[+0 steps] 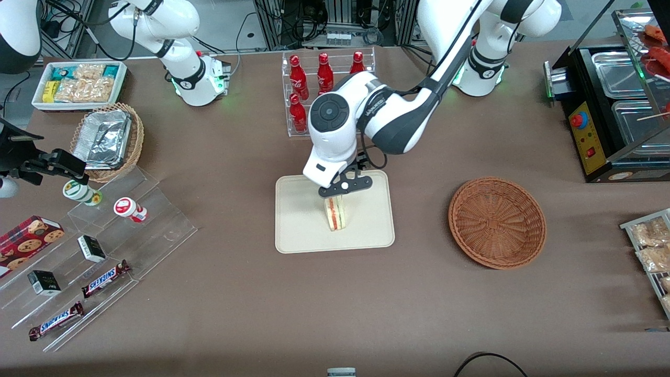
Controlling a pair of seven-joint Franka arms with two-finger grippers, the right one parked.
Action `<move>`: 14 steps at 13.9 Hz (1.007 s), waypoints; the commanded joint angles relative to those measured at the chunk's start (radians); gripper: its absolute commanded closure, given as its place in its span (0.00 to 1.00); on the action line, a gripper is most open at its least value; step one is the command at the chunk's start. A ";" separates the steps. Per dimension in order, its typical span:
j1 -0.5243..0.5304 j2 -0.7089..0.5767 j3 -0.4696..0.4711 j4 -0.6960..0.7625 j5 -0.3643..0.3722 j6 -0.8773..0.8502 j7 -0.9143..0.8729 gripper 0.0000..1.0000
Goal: Place sandwich from basket to tray
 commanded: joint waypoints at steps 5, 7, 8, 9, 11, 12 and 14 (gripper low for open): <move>0.118 -0.141 0.033 -0.051 0.003 -0.128 0.193 0.00; 0.180 -0.199 0.033 -0.101 0.000 -0.155 0.334 0.00; 0.214 -0.239 0.033 -0.144 -0.006 -0.158 0.411 0.00; 0.240 -0.278 0.033 -0.186 -0.010 -0.159 0.468 0.00; 0.309 -0.372 0.033 -0.282 -0.014 -0.173 0.612 0.00; 0.336 -0.410 0.033 -0.319 -0.014 -0.176 0.678 0.00; 0.410 -0.463 0.033 -0.353 -0.014 -0.216 0.796 0.00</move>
